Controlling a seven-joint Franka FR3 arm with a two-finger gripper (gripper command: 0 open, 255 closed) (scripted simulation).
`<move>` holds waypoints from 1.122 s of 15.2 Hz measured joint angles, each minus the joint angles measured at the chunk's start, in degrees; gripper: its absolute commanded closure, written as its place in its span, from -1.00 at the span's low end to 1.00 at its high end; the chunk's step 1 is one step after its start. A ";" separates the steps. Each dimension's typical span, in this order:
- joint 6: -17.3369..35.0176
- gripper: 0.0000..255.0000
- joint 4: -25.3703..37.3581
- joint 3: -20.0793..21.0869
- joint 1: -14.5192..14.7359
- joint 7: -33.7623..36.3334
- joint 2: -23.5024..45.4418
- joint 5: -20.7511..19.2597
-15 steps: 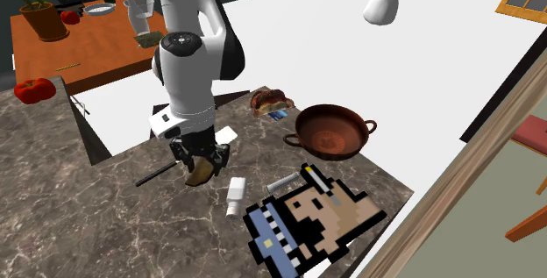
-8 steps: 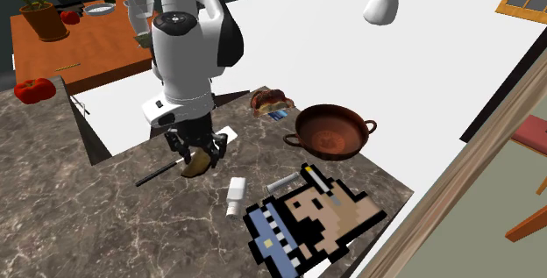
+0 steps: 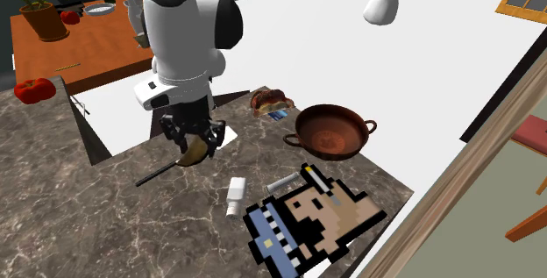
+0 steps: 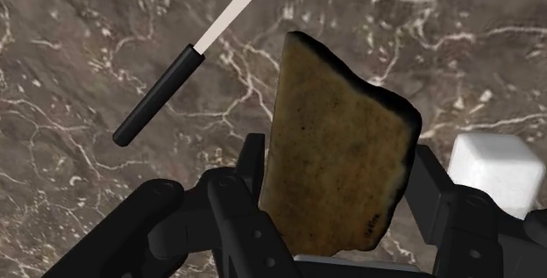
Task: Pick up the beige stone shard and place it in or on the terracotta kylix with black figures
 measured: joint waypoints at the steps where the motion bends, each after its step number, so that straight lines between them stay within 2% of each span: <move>1: -0.79 1.00 0.56 -0.09 -0.01 -0.13 -0.24 0.01; 17: -12.38 1.00 11.80 -0.05 0.03 -0.27 -0.57 0.13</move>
